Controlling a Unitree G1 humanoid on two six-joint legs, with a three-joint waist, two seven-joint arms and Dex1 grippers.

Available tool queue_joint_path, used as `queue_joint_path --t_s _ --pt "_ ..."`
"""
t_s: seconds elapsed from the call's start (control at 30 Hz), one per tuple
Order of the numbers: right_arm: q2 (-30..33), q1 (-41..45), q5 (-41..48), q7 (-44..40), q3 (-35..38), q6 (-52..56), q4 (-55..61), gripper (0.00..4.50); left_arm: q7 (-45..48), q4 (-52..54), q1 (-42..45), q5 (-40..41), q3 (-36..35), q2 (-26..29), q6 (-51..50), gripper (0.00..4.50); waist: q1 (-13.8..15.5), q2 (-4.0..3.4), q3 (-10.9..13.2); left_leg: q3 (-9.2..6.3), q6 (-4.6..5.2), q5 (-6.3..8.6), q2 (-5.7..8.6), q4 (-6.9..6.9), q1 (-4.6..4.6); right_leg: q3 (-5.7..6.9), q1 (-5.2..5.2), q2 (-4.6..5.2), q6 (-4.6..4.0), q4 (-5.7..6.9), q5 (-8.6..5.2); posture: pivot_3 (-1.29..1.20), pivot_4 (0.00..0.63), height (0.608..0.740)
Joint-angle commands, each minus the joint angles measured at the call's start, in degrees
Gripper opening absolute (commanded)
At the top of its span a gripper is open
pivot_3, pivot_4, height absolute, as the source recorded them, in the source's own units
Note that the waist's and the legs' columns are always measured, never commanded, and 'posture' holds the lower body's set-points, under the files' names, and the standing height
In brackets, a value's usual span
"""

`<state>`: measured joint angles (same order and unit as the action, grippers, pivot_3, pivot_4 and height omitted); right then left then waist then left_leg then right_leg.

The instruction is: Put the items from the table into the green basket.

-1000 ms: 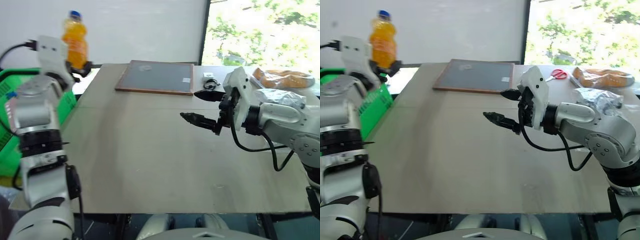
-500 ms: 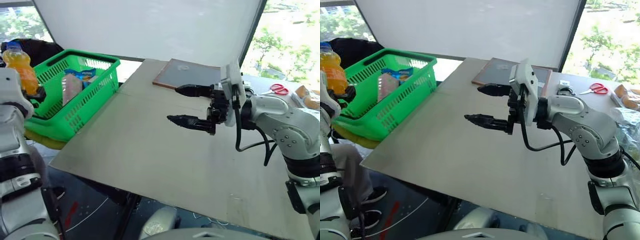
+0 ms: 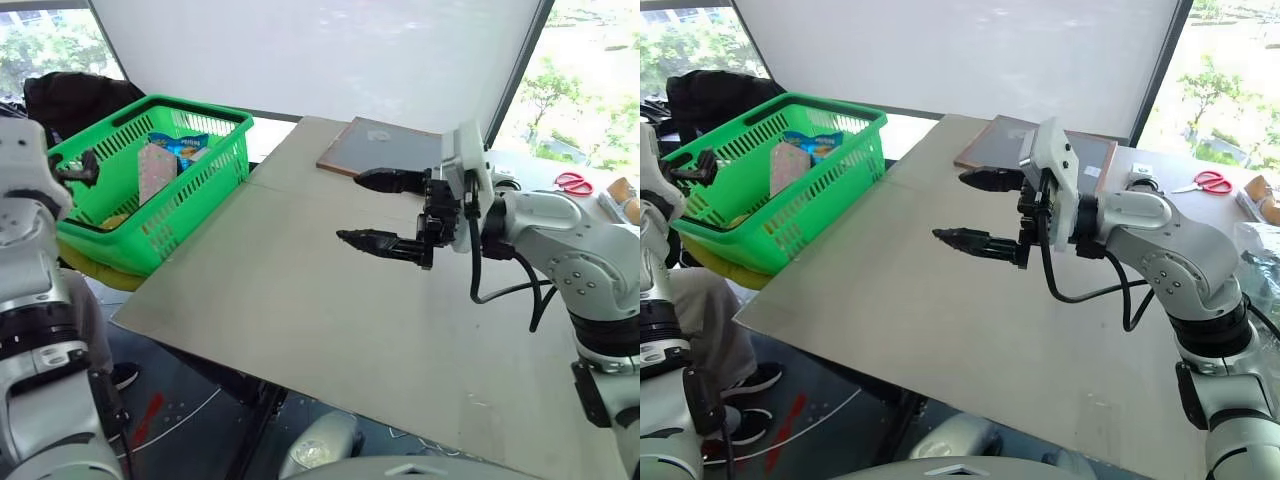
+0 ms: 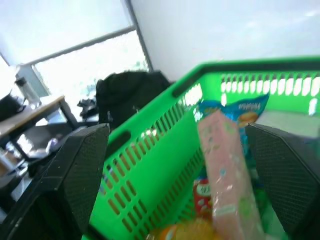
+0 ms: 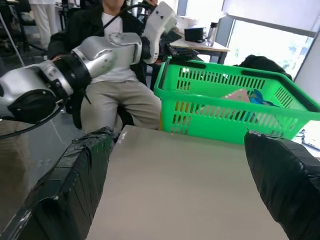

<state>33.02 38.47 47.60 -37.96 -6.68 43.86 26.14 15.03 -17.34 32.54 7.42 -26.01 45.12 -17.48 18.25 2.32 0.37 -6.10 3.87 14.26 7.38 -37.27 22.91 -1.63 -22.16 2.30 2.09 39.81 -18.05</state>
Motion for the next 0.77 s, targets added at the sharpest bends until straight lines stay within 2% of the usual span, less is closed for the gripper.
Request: queue_joint_path --t_s 0.03,0.13,0.27,0.3,0.37,0.5,0.63,0.77 --pt "1.8 -2.2 -6.0 4.9 2.6 0.1 -1.7 4.50 0.7 16.4 -1.8 4.9 5.2 -6.7 -5.1 4.45 0.5 0.05 0.0 0.01 0.00 0.00 0.00 -0.01 0.01 0.01 0.01 0.02 0.00 0.00 0.00 0.28 0.000 0.740" --pt "3.8 -6.5 -9.3 7.9 5.2 0.8 -2.6 4.50 -1.0 29.3 -6.8 7.2 11.0 -16.1 -8.2 4.45 1.2 0.06 0.0 0.14 0.08 0.04 0.00 -0.09 0.03 -0.01 0.03 0.07 0.00 -0.01 0.00 0.25 0.000 0.740" --pt "7.9 -14.1 -11.9 8.0 8.8 1.0 -1.5 4.50 4.1 41.7 -16.8 15.3 15.5 -21.0 -15.0 4.45 -0.2 0.06 0.0 0.42 0.39 -0.03 -0.04 -0.09 0.05 -0.21 -0.07 0.05 0.00 -0.02 0.00 0.22 0.000 0.740" --pt "9.1 -16.5 -12.4 7.7 10.0 0.8 -1.1 4.50 5.3 43.8 -19.3 17.9 14.9 -21.2 -16.8 4.45 -0.3 0.05 0.0 0.49 0.40 -0.02 -0.09 -0.06 0.07 -0.24 -0.11 0.02 0.00 -0.06 0.00 0.22 0.000 0.740" --pt "11.9 -22.2 -13.5 6.8 13.2 0.2 -0.3 4.50 8.1 47.4 -24.8 21.7 13.6 -19.8 -19.5 4.45 -2.7 -0.06 0.0 0.58 0.38 0.01 -0.14 -0.01 0.08 -0.30 -0.27 -0.01 -0.02 -0.05 -0.01 0.19 0.000 0.740" --pt "15.0 -30.8 -14.7 5.1 18.7 -0.8 1.4 4.50 11.2 51.6 -32.9 23.7 11.9 -15.5 -21.8 4.45 -5.0 -0.30 0.0 0.95 0.38 0.04 -0.34 0.04 -0.11 -0.61 -0.24 -0.12 -0.07 0.00 -0.02 0.16 0.000 0.740" --pt "16.8 -36.6 -15.7 3.6 22.7 -1.7 2.8 4.50 13.6 54.4 -38.6 26.6 9.7 -13.5 -22.5 4.45 -6.6 -0.45 0.1 0.99 0.44 0.07 -0.37 0.03 -0.24 -0.62 -0.13 -0.13 -0.17 0.00 0.05 0.13 0.000 0.740" --pt "15.5 -39.4 -16.4 3.6 24.9 -3.0 2.4 4.50 15.3 54.7 -42.9 27.0 8.6 -12.4 -21.4 4.45 -7.6 -0.57 0.0 1.00 0.63 0.20 -0.40 0.07 -0.50 -0.62 0.13 -0.13 -0.20 -0.07 0.05 0.12 0.000 0.740"
